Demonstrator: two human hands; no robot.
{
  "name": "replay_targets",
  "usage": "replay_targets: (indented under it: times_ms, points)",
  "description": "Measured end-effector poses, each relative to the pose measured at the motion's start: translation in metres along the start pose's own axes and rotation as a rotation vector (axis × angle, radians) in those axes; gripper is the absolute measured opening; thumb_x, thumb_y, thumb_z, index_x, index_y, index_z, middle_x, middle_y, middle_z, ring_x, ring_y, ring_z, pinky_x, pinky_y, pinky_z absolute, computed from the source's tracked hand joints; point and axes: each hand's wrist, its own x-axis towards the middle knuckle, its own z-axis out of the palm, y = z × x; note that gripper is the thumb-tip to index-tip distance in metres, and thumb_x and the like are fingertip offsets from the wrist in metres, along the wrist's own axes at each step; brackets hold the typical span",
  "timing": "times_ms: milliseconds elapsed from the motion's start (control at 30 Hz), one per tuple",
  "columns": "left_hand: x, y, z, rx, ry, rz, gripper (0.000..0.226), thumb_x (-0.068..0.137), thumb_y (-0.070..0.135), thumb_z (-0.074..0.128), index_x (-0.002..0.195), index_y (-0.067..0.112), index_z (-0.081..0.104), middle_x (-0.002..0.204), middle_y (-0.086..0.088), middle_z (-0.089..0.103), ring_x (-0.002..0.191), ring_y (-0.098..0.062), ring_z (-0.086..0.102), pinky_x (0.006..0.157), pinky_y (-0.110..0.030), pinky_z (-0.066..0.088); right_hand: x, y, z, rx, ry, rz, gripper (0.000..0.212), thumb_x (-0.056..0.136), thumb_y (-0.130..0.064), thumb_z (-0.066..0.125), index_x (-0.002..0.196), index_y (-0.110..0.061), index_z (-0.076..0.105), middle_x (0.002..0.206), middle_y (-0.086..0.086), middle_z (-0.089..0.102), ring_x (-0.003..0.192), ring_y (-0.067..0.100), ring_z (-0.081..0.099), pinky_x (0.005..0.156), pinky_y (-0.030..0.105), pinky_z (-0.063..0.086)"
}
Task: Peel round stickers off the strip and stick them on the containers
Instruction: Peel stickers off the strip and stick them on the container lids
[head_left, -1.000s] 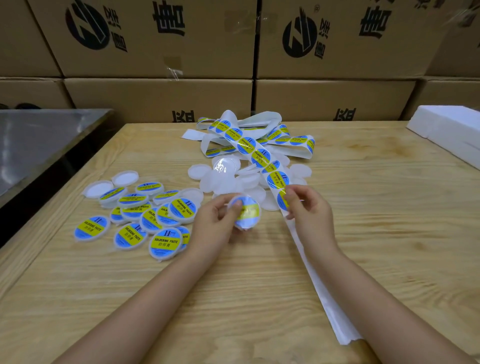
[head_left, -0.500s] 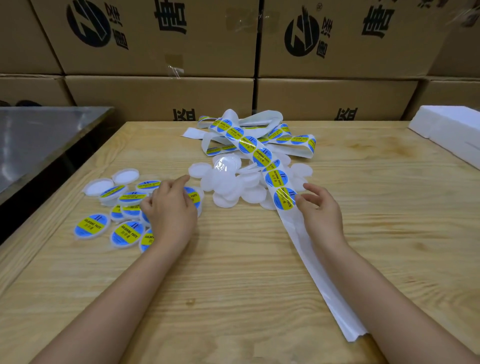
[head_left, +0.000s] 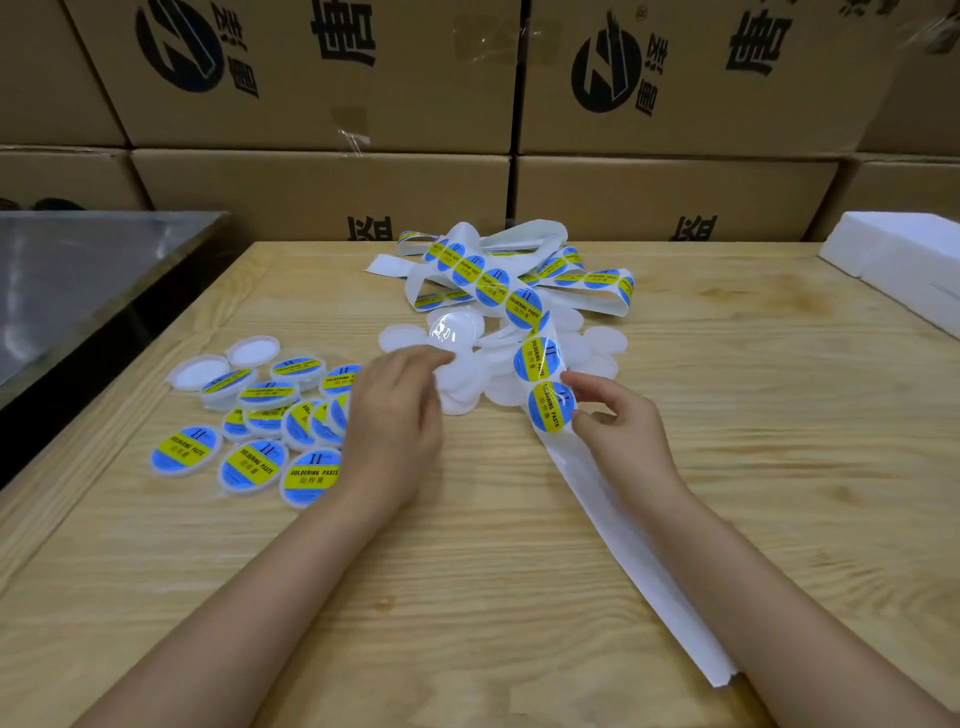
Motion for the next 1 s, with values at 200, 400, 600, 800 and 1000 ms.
replay_targets:
  times_ms: [200, 400, 600, 800, 1000]
  points:
    - [-0.018, 0.029, 0.02, -0.292, -0.312, -0.029, 0.055, 0.085, 0.027, 0.064, 0.134, 0.008, 0.046, 0.139, -0.002, 0.047, 0.129, -0.009, 0.04, 0.107, -0.027, 0.031, -0.009, -0.007, 0.007, 0.062, -0.151, -0.059, 0.04, 0.066, -0.018, 0.059, 0.101, -0.036, 0.063, 0.082, -0.01, 0.057, 0.05, 0.008, 0.04, 0.057, 0.018, 0.039]
    - [-0.022, 0.033, 0.023, -0.373, -0.26, -0.086, 0.052, 0.082, 0.008, 0.068, 0.13, 0.014, 0.05, 0.121, 0.013, 0.053, 0.117, -0.007, 0.049, 0.098, -0.012, 0.033, -0.013, -0.003, 0.015, 0.066, -0.299, -0.136, 0.058, 0.066, -0.007, 0.044, 0.117, -0.03, 0.057, 0.083, -0.003, 0.05, 0.051, 0.015, 0.03, 0.054, 0.017, 0.032]
    - [-0.024, 0.033, 0.023, -0.458, -0.215, -0.115, 0.055, 0.079, 0.0, 0.066, 0.124, 0.025, 0.05, 0.102, 0.008, 0.063, 0.097, -0.002, 0.059, 0.089, -0.019, 0.047, -0.012, 0.001, 0.02, 0.056, -0.251, -0.131, 0.021, 0.083, -0.015, 0.058, 0.097, -0.028, 0.066, 0.082, -0.002, 0.067, 0.061, 0.016, 0.044, 0.06, 0.024, 0.039]
    - [-0.02, 0.028, 0.024, -0.244, -0.221, -0.228, 0.041, 0.073, 0.026, 0.077, 0.11, 0.014, 0.063, 0.111, 0.005, 0.061, 0.105, -0.006, 0.052, 0.088, -0.008, 0.034, -0.015, 0.002, 0.02, 0.08, -0.207, -0.109, 0.031, 0.09, -0.004, 0.058, 0.088, -0.032, 0.07, 0.075, -0.003, 0.071, 0.076, 0.019, 0.061, 0.076, 0.035, 0.047]
    - [-0.021, 0.03, 0.021, -0.227, -0.237, -0.272, 0.028, 0.075, 0.03, 0.074, 0.1, 0.021, 0.068, 0.097, 0.01, 0.069, 0.093, -0.009, 0.06, 0.085, -0.026, 0.044, -0.019, -0.003, 0.022, 0.099, -0.241, -0.164, 0.021, 0.085, -0.021, 0.056, 0.09, -0.034, 0.072, 0.089, -0.004, 0.074, 0.087, 0.014, 0.069, 0.082, 0.037, 0.05]
